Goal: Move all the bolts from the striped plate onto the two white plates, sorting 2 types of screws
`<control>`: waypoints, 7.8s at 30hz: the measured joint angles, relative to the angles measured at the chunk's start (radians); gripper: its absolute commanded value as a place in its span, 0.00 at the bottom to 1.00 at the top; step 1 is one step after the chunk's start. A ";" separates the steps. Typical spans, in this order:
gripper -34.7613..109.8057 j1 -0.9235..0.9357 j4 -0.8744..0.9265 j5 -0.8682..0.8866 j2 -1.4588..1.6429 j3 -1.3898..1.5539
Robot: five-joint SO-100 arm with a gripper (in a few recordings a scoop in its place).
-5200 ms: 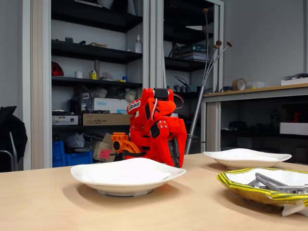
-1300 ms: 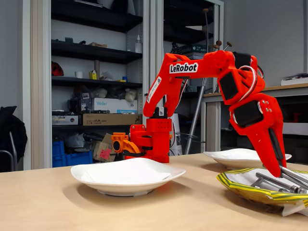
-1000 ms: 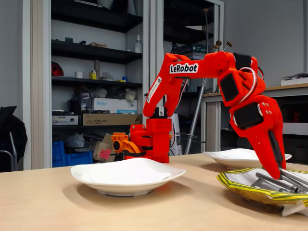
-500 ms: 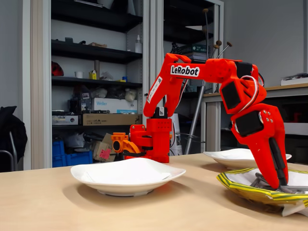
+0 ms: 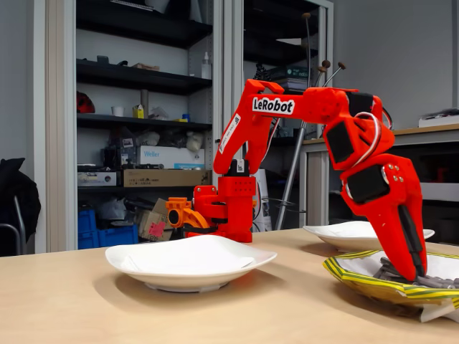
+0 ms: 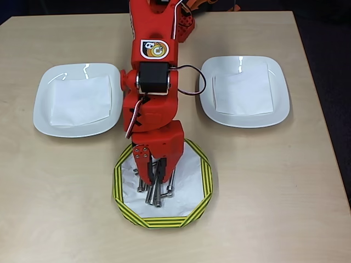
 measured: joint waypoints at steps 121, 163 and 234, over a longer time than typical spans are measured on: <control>0.33 0.218 0.216 -0.385 0.514 0.387; 0.29 0.009 -0.158 -0.196 0.089 0.238; 0.24 -0.604 0.350 0.942 0.707 0.607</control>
